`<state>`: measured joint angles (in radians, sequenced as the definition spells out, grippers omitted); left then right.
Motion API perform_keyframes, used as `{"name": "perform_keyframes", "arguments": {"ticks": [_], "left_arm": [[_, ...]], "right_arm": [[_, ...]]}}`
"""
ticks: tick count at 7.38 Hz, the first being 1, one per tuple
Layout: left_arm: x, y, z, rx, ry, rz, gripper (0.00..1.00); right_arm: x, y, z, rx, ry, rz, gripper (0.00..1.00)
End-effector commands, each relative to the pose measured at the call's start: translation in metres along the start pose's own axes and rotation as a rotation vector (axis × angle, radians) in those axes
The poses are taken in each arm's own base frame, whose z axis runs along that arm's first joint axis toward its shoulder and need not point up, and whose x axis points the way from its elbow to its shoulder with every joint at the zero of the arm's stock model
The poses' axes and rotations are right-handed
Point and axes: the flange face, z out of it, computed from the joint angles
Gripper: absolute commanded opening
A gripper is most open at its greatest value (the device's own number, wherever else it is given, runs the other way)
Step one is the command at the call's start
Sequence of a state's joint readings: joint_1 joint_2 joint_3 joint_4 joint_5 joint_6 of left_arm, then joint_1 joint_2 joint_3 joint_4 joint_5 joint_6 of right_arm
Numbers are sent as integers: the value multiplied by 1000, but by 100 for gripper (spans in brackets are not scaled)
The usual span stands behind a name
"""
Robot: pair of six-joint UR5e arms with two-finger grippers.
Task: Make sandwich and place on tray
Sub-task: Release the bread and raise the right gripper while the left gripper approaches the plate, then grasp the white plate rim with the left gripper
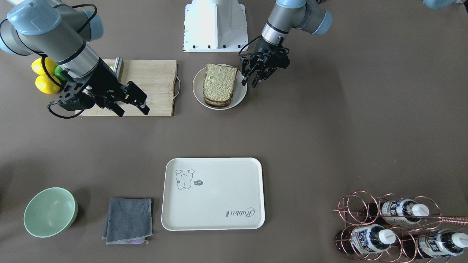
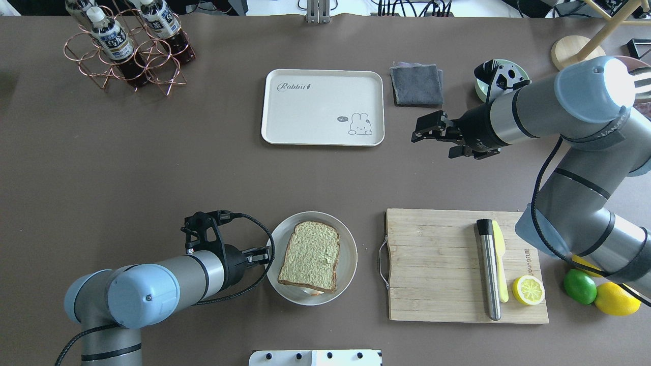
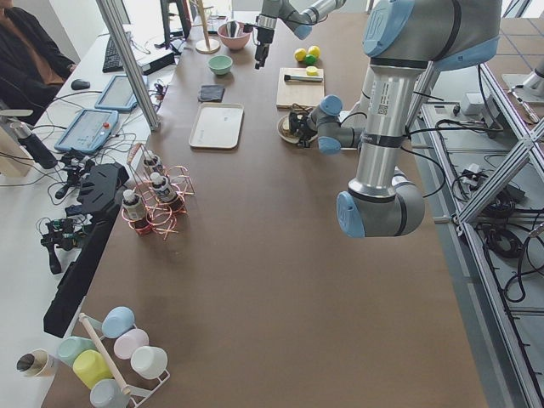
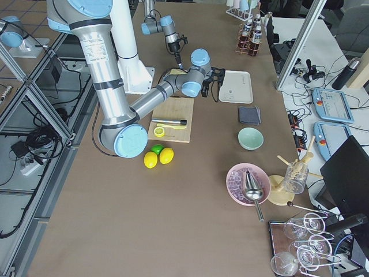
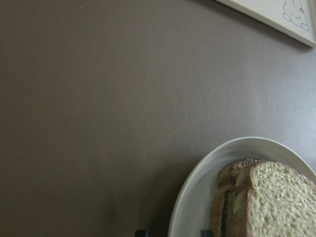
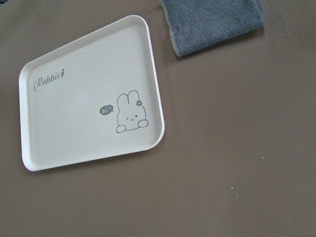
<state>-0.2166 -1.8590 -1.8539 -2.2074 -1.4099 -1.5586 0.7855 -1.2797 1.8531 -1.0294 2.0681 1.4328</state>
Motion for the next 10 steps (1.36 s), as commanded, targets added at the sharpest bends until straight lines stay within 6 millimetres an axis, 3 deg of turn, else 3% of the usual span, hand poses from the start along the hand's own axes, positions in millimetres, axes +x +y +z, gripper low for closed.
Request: {"name": "perform_keyframes", "arguments": {"ticks": [1, 7, 8, 10], "left_arm": [[5, 8, 13, -9, -8, -11, 48], [-2, 12, 23, -13, -20, -5, 47], [-1, 12, 22, -13, -9, -7, 38], [0, 12, 22, -13, -7, -7, 4]], "right_arm": [[0, 0, 0, 2, 0, 0, 99], [0, 0, 1, 5, 1, 7, 99], [-1, 0, 0, 2, -1, 6, 99], [-1, 0, 0, 2, -1, 6, 99]]}}
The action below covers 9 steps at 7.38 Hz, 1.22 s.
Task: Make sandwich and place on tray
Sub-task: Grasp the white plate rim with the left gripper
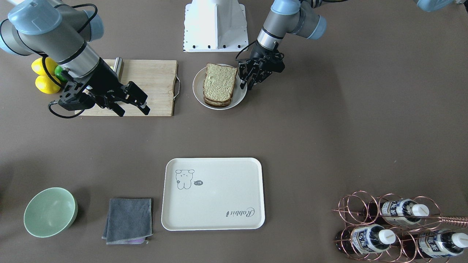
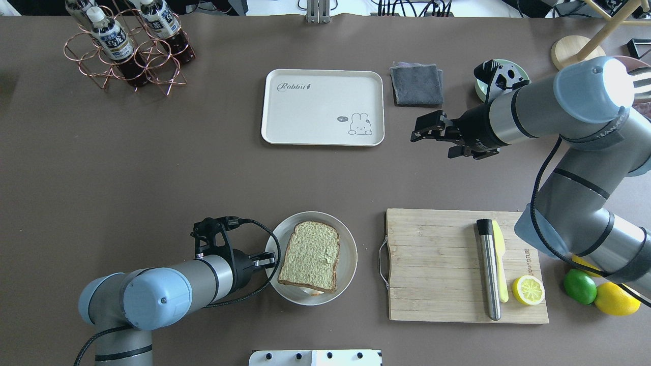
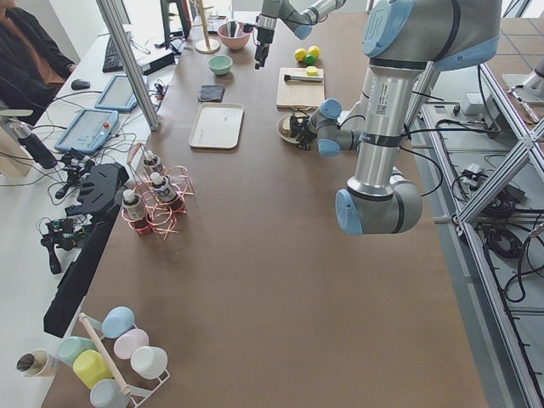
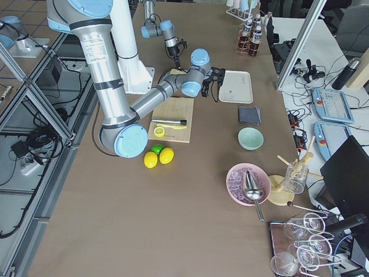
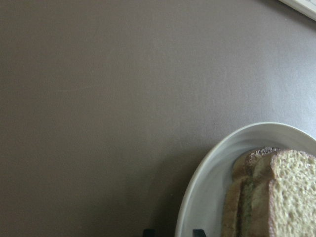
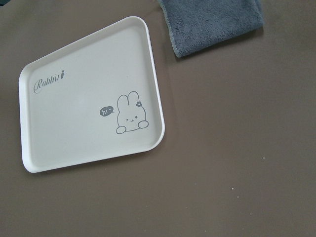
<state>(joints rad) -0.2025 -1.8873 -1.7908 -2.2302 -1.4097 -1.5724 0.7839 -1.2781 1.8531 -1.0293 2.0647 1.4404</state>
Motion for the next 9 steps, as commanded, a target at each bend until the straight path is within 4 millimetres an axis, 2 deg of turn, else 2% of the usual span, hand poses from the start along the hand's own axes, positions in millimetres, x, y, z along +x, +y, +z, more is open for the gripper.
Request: {"name": "perform_keyframes", "arguments": {"ticks": [1, 3, 5, 7, 8, 9], "left_arm": [[1, 0, -1, 0, 5, -1, 0], [5, -1, -4, 0, 14, -4, 0], [20, -9, -23, 2, 57, -16, 0], [26, -14, -36, 5, 77, -20, 0], [30, -19, -39, 12, 86, -27, 0], [33, -34, -45, 34, 97, -65, 0]], "right_arm": [[0, 0, 0, 0, 1, -1, 99], [-3, 0, -1, -1, -4, -7, 99], [-4, 0, -1, -2, -7, -8, 99], [-3, 1, -1, -4, -5, -8, 99], [-2, 1, -3, -4, -7, -9, 99], [-1, 1, -4, -3, -7, -8, 99]]}}
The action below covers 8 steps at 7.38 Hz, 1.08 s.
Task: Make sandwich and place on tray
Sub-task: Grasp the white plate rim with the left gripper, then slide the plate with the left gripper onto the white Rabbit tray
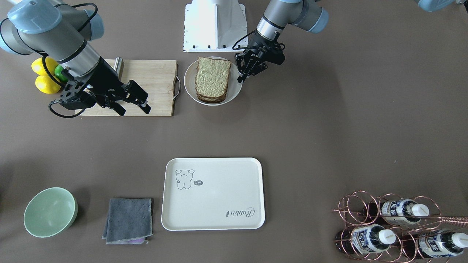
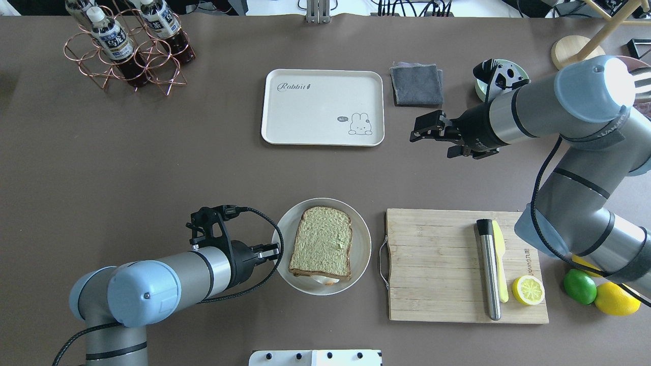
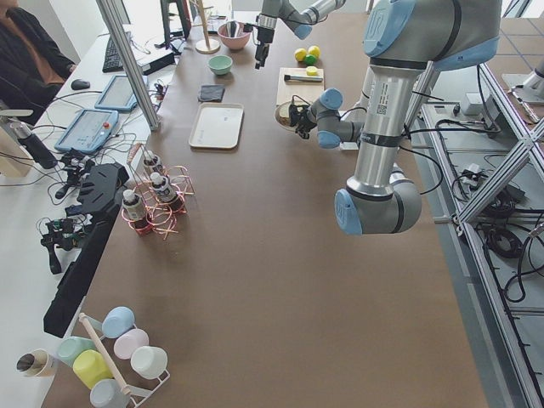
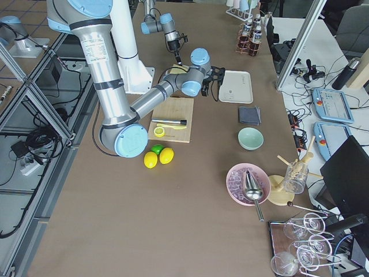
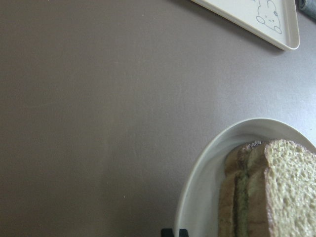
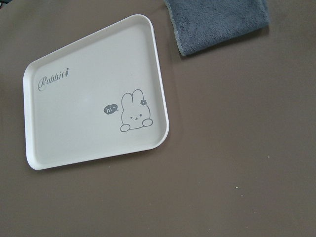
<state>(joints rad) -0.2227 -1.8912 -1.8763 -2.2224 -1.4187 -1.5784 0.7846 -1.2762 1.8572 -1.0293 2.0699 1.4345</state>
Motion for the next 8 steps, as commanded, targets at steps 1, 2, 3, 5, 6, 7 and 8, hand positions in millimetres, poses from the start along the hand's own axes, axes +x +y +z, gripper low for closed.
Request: {"name": "perform_keyframes", "arguments": {"ticks": [1, 2, 3, 5, 6, 7, 8], "left_arm": [[14, -32, -9, 50, 21, -59, 0], [35, -55, -9, 87, -4, -71, 0], [50, -71, -7, 113, -31, -92, 0], [59, -114, 5, 136, -69, -122, 0], [65, -136, 19, 166, -78, -188, 0], [71, -165, 42, 208, -97, -277, 0], [70, -189, 58, 240, -124, -304, 0]], "right_arm": [[3, 0, -4, 1, -1, 3, 99], [4, 0, -3, 1, 0, 3, 99], [6, -1, -4, 2, 3, 4, 99], [13, -6, -9, -8, 5, 14, 99], [15, -8, -11, -12, 5, 17, 99], [15, -7, -13, -12, 3, 17, 99], [15, -8, -15, -10, 0, 17, 99]]}}
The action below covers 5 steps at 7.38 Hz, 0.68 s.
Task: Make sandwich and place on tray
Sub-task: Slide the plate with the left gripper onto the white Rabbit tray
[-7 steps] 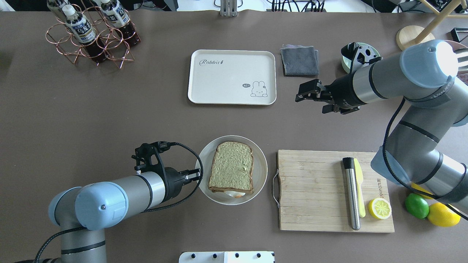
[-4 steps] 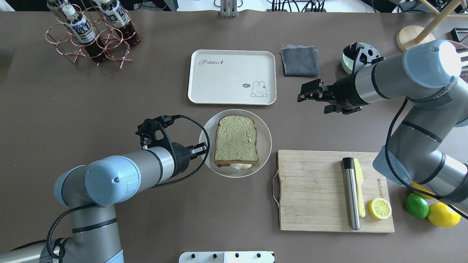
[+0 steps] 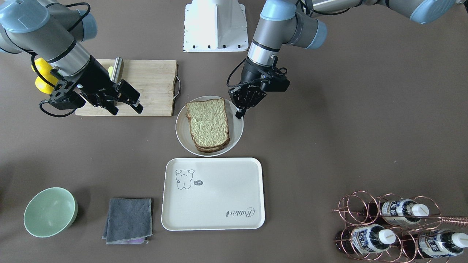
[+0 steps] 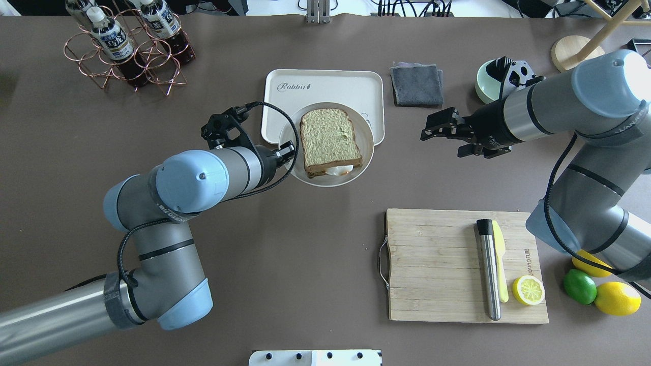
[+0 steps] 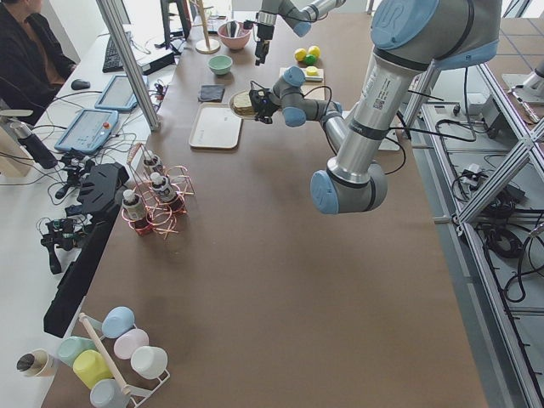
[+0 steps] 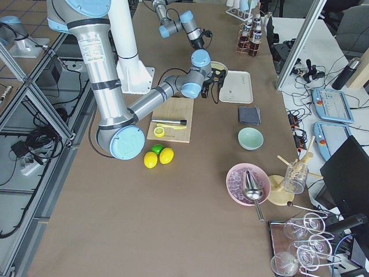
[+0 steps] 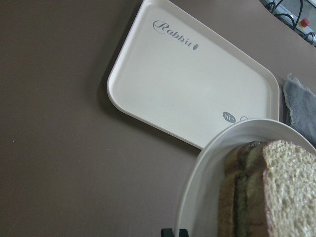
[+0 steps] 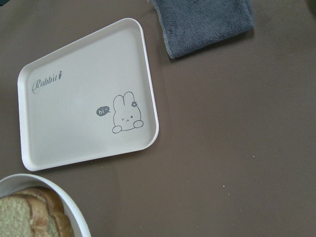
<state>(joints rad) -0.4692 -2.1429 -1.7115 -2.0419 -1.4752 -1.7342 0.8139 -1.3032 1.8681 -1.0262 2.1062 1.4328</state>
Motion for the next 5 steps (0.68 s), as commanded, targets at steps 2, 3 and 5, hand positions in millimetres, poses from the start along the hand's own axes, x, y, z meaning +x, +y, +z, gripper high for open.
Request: {"name": "perform_keyframes", "arguments": {"ticks": [2, 3, 5], "left_arm": [[23, -62, 66, 104, -74, -139, 0], [18, -67, 85, 109, -61, -156, 0], [13, -69, 116, 116, -70, -155, 0]], "right_arm": [[3, -7, -8, 5, -2, 9, 99], [4, -11, -11, 0, -4, 12, 99], [5, -13, -13, 4, -5, 14, 99]]}}
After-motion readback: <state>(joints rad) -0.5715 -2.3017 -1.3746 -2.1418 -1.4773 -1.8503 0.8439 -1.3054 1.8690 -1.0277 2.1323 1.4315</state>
